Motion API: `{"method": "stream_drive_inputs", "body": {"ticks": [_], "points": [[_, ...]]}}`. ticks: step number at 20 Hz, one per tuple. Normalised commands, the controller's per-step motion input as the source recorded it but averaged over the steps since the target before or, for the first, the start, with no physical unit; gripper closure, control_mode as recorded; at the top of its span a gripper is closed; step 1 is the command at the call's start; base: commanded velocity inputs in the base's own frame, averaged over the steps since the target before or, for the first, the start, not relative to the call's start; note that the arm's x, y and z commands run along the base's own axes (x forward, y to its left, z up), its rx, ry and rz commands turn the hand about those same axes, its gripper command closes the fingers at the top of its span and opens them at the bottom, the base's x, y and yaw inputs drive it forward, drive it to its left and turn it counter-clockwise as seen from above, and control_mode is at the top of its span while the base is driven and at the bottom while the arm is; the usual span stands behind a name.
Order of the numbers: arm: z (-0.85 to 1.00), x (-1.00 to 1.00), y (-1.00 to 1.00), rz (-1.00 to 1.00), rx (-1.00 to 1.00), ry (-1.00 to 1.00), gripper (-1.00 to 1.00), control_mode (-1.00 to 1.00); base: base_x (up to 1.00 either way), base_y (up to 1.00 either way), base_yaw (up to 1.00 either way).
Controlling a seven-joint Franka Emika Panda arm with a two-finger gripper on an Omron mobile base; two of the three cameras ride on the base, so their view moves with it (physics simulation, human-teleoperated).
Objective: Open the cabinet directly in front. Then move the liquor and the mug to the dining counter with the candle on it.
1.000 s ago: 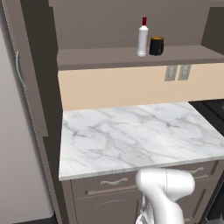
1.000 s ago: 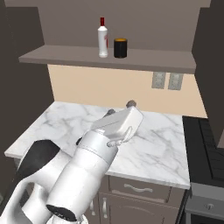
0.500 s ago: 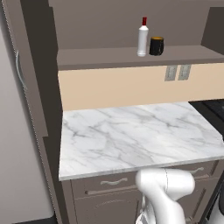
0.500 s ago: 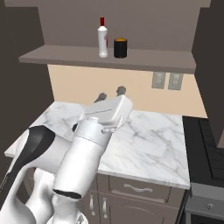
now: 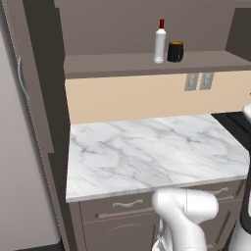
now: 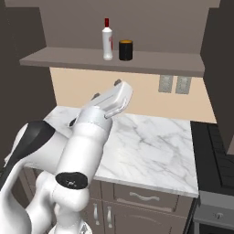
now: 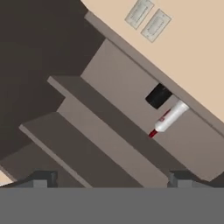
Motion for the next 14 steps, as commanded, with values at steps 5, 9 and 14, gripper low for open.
{"method": "stream_drive_inputs", "body": {"ticks": [5,9,14], "points": [[0.4,0.01,0.04,0.22,0.02,0.07,-1.0,-1.0,0.0,0.0,0.0],[0.27,0.0,0.08,0.17,0.05,0.05,-1.0,-1.0,0.0,0.0,0.0],[0.05,0.24,0.35,0.01,0.03,0.15,-1.0,-1.0,0.0,0.0,0.0]]}}
